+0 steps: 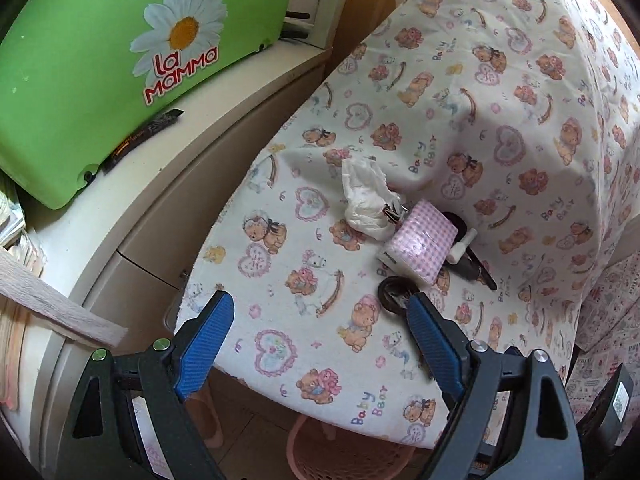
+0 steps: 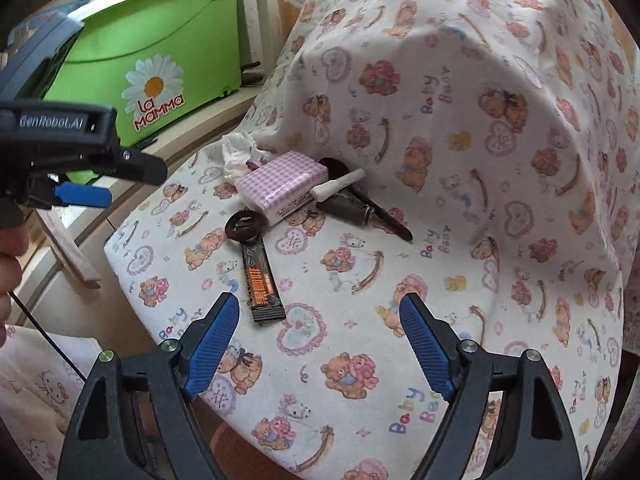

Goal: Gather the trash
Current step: 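Move both tools back to the bed toward the black wrapper and hair tie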

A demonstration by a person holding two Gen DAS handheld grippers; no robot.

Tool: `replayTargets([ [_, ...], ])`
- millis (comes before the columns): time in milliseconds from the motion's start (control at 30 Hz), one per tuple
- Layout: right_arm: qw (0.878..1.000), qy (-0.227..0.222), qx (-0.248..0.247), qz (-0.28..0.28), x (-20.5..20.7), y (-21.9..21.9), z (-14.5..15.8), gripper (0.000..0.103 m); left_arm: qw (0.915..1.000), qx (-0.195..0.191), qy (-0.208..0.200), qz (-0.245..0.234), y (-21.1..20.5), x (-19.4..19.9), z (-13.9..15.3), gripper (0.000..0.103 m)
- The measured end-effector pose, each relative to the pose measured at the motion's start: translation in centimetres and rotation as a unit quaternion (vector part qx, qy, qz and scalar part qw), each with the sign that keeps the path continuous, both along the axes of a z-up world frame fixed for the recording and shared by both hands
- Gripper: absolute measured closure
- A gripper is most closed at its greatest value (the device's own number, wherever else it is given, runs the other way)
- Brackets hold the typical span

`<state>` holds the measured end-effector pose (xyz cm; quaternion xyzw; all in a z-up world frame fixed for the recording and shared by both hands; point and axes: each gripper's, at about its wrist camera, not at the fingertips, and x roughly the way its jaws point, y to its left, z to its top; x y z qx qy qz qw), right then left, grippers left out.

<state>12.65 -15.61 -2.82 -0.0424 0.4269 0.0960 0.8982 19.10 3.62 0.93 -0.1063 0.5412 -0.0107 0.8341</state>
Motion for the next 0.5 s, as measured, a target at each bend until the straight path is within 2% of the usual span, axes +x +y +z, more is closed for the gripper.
replayTargets([
  [200, 0.999, 0.025, 0.014, 0.022, 0.9, 1.4, -1.1, 0.026, 0.9998, -0.011, 0.013, 0.012, 1.2, 0.3, -0.2, 0.016],
  [300, 0.999, 0.033, 0.01, 0.026, 1.4, 1.8, -1.7, 0.036, 0.9995, -0.018, 0.019, 0.017, 1.6, 0.3, -0.5, 0.016],
  [500, 0.999, 0.036, -0.002, 0.032, 2.0, 2.6, -2.3, 0.065, 0.9996, -0.013, 0.021, 0.008, 1.1, 0.3, -0.7, 0.016],
])
